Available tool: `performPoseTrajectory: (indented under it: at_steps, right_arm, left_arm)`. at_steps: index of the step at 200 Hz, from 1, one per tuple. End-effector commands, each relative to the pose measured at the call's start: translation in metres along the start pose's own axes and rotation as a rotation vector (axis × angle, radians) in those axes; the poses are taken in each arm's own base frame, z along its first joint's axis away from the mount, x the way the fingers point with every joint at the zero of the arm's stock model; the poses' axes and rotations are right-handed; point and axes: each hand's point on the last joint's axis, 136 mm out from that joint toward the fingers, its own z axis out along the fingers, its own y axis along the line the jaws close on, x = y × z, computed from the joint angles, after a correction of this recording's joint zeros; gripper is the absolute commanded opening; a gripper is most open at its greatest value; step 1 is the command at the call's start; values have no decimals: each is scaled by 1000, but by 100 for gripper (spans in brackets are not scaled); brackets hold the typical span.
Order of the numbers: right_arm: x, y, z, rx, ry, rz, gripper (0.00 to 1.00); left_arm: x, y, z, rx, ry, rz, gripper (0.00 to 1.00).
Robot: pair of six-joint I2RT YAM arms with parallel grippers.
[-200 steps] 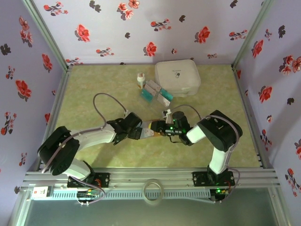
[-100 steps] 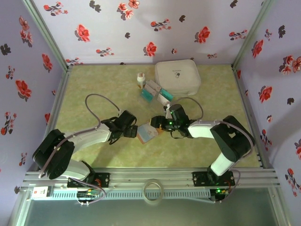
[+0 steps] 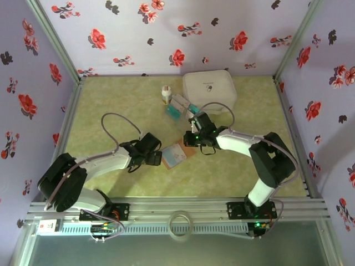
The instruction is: Put the credit cards into the card holder
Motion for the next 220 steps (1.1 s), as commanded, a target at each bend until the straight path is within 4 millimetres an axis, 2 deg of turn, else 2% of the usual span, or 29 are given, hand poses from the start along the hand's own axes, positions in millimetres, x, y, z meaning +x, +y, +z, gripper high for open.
performPoseTrajectory:
  at_steps: [1, 66, 111, 220]
  right_arm:
    - [13, -8, 10, 73, 79, -50, 2]
    - [22, -9, 23, 137, 131, -107, 1]
    - [30, -1, 28, 136, 154, -130, 1]
    - [38, 36, 37, 49, 152, -127, 1]
  left_arm:
    - [8, 2, 3, -36, 40, 12, 100]
    - [6, 0, 13, -69, 69, 56, 100]
    - [4, -4, 18, -72, 73, 66, 100]
    - [10, -5, 25, -71, 86, 66, 100]
